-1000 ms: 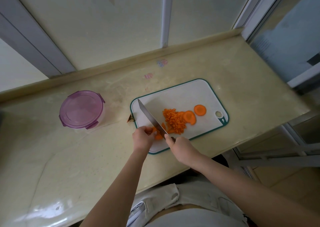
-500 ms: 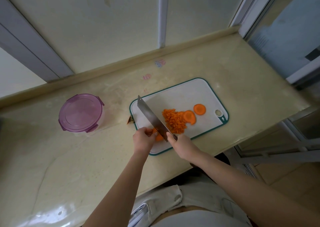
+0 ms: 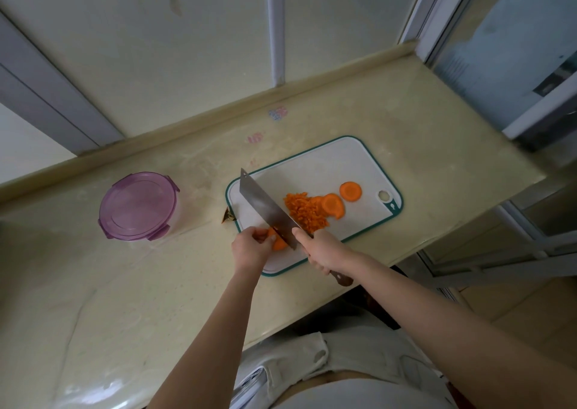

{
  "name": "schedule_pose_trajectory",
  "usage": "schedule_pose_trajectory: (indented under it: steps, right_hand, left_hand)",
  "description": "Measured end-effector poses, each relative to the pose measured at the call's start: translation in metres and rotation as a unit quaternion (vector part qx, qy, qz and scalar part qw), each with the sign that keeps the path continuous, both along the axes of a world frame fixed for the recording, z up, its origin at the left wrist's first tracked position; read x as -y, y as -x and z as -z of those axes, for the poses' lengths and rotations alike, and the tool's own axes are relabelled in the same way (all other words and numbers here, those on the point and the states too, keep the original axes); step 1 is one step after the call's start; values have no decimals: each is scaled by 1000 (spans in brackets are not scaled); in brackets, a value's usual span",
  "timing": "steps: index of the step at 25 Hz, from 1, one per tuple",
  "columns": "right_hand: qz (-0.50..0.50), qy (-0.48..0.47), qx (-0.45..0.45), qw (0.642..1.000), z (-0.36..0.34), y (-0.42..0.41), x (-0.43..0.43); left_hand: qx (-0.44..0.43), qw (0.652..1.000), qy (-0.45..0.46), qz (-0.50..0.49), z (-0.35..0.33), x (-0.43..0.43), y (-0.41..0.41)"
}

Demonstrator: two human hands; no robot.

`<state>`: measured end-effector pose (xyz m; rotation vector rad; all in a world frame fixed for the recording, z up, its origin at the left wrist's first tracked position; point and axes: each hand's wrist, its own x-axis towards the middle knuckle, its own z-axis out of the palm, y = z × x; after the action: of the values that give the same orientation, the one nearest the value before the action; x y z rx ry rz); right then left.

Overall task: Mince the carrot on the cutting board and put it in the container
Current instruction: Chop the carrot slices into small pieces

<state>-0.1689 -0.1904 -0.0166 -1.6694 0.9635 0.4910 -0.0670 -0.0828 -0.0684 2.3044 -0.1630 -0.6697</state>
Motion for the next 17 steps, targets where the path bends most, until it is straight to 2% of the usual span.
schedule_pose_trajectory:
  steps: [2, 6, 10, 17]
  right_hand:
    - [0, -1, -2, 1000, -1, 1, 0]
    - [-64, 102, 21, 993, 4, 8, -14]
    - [-64, 142, 22, 987, 20, 10, -25]
    - [-50, 107, 59, 991, 9, -7, -14]
  left_hand:
    - [-1, 1000, 0, 1, 0, 0, 0]
    - [-1, 1000, 4, -2, 0, -1, -1]
    - [-1, 1000, 10, -5, 2, 0, 0]
    - [7, 1000, 7, 9, 0, -1, 2]
